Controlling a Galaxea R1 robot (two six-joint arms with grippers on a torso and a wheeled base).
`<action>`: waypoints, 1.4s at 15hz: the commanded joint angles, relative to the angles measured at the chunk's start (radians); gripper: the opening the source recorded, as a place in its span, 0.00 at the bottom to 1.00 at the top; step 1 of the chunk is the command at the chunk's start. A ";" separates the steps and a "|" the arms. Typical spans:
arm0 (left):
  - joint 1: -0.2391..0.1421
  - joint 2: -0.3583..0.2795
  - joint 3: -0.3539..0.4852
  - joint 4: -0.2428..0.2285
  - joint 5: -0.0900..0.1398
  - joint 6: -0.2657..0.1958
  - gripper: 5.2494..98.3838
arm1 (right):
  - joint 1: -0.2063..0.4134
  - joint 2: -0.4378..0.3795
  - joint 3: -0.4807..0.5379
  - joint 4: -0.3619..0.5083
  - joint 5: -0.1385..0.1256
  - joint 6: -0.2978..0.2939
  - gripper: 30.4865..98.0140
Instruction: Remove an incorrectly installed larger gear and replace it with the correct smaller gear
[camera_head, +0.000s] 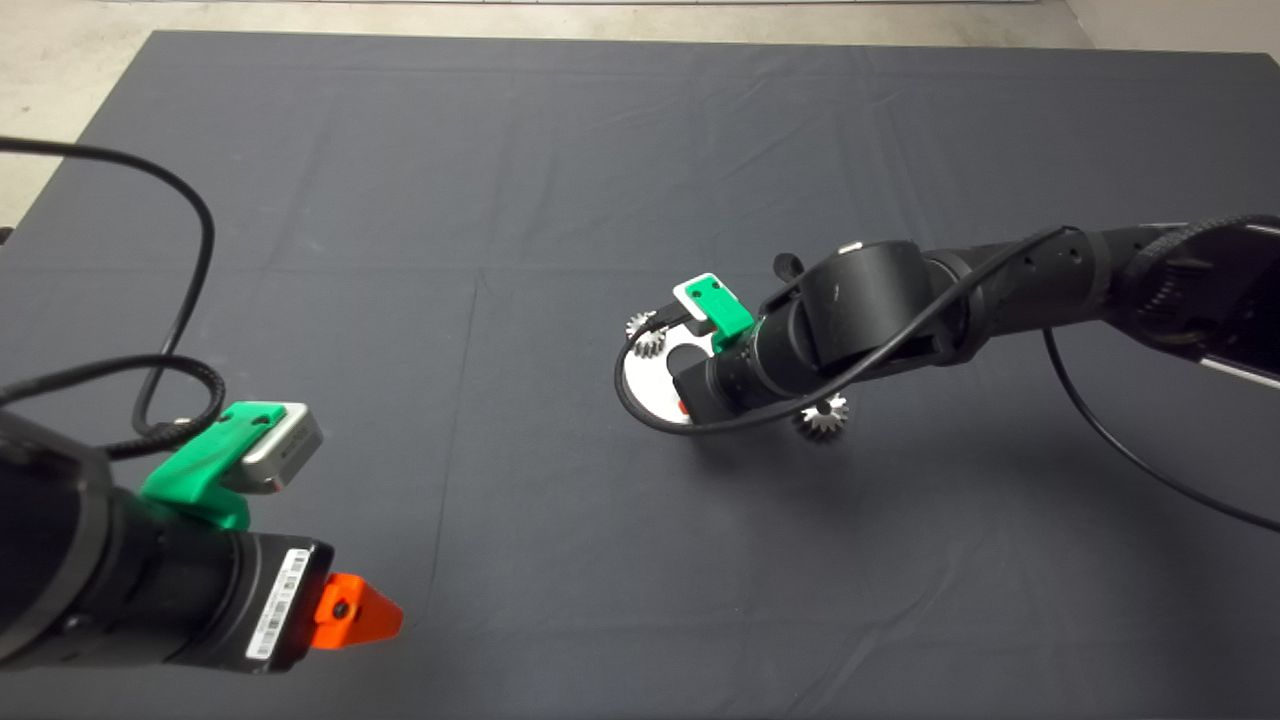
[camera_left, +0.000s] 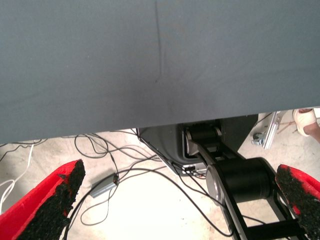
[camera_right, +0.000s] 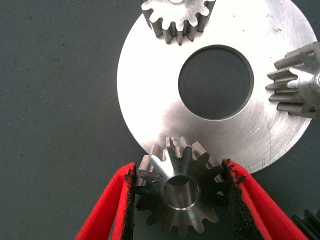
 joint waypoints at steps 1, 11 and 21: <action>-0.007 0.001 0.016 -0.016 0.003 -0.004 0.99 | 0.008 0.009 0.005 -0.063 0.002 -0.009 0.15; -0.004 0.001 0.016 -0.016 0.003 -0.006 0.99 | 0.007 0.012 -0.009 -0.080 0.002 -0.009 0.15; -0.004 0.001 0.016 -0.016 0.003 -0.006 0.99 | 0.001 0.012 0.007 -0.087 0.002 -0.009 0.15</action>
